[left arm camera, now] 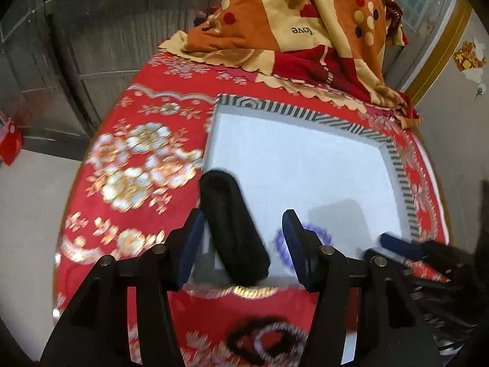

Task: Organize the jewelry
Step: 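Carry the pouch and bracelet into the white tray while both tools open to release, then move both tools back over the remaining jewelry pile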

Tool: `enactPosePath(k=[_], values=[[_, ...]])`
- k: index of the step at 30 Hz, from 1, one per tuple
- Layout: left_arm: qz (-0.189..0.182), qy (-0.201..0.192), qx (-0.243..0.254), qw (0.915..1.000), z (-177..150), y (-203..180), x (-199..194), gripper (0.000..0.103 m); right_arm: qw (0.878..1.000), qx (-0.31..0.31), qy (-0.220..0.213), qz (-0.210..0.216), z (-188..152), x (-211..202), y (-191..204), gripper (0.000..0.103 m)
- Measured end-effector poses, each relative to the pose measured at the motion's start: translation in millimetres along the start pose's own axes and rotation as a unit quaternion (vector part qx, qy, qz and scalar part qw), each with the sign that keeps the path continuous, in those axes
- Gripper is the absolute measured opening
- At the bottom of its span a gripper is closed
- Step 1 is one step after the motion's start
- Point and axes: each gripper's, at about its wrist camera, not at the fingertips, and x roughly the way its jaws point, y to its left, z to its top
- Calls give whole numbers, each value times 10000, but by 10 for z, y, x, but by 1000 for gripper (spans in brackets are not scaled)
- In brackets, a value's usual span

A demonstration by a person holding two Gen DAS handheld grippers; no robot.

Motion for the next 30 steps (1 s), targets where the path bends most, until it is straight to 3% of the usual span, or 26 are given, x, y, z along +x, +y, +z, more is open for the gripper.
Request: enactPosePath(k=[4, 13, 30], values=[[341, -66, 150, 9993, -206, -24, -195, 53, 9992, -150, -315, -191, -165, -395, 81, 37], [493, -373, 161, 9980, -561, -81, -608, 53, 9974, 119, -612, -369, -590, -920, 113, 38], [566, -493, 296, 9967, -836, -167, -866, 53, 9960, 376, -562, -577, -1049, -1126, 48, 41]])
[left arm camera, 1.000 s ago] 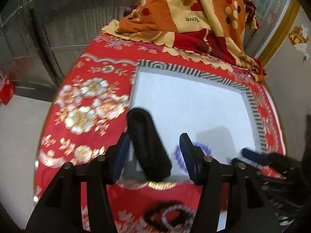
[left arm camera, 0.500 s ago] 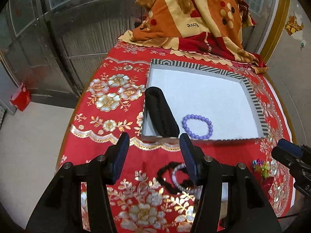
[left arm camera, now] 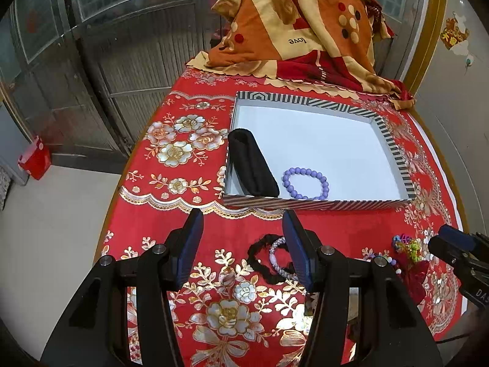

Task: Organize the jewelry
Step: 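Move both tools back over the remaining jewelry pile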

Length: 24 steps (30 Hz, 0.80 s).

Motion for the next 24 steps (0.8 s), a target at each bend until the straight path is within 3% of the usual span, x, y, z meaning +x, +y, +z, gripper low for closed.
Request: enactPosePath(k=[9, 18, 24], values=[[-19, 65, 38, 10000, -81, -17, -31, 53, 9999, 28, 85, -55, -137, -22, -60, 42], [-518, 473, -23, 9975, -235, 43, -24, 53, 9994, 36, 268, -232, -326, -36, -279, 42], [-516, 637, -112, 9966, -318, 66, 21, 53, 9985, 193, 406, -299, -455, -39, -457, 42]])
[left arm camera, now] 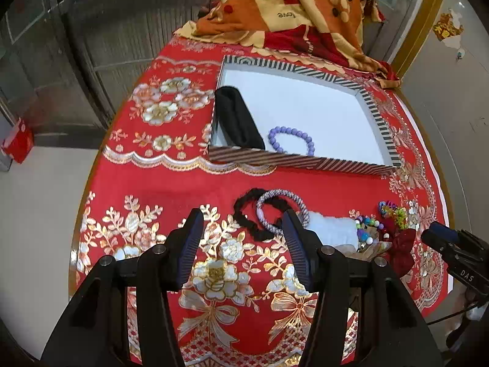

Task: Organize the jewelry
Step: 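Move both tools back over the remaining jewelry pile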

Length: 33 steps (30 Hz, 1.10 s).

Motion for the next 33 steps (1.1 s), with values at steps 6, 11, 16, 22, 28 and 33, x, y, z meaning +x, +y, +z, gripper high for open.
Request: enactPosePath(k=[6, 11, 16, 22, 28, 33], values=[[47, 8, -76, 10000, -33, 36, -12, 53, 9999, 84, -94, -38, 1, -80, -63, 42], [-43, 65, -75, 9999, -31, 54, 5, 53, 9998, 118, -135, -3, 41, -97, -74, 42], [-156, 280, -113, 9994, -29, 80, 109, 53, 9999, 107, 5, -61, 20, -45, -145, 42], [-54, 500, -175, 9986, -22, 133, 312, 53, 9995, -50, 305, -76, -94, 110, -207, 42], [-73, 800, -225, 9965, -33, 201, 518, 53, 9986, -238, 457, 113, -171, 215, -159, 41], [-159, 983, -227, 9948, -4, 216, 653, 53, 9966, -557, 545, 255, -179, 369, -64, 41]])
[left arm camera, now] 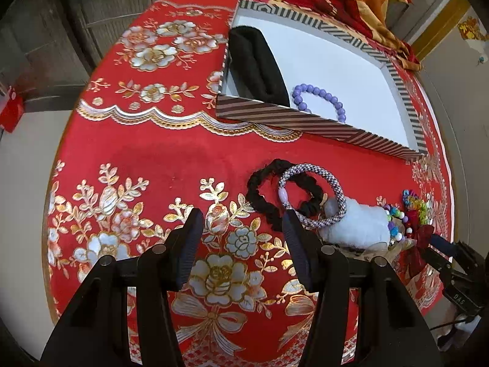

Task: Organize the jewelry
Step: 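Move both tools back over the remaining jewelry pile, then grasp the grey rope bracelet with the left tool while the right tool grasps the red satin pouch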

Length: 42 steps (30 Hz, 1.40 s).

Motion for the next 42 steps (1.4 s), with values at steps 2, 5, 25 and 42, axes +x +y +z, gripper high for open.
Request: enactPosePath(k=[2, 5, 25, 42], values=[[37, 65, 65, 10000, 33, -9, 47, 53, 9998, -203, 33, -5, 15, 61, 34, 41], [108, 79, 48, 9999, 81, 5, 94, 53, 9993, -345, 138, -49, 30, 138, 32, 41], [-1028, 268, 129, 9943, 259, -354, 10, 53, 9982, -514, 284, -70, 8, 230, 48, 42], [-1001, 1031, -311, 9891, 473, -677, 368, 10, 9972, -648, 356, -67, -24, 294, 37, 25]])
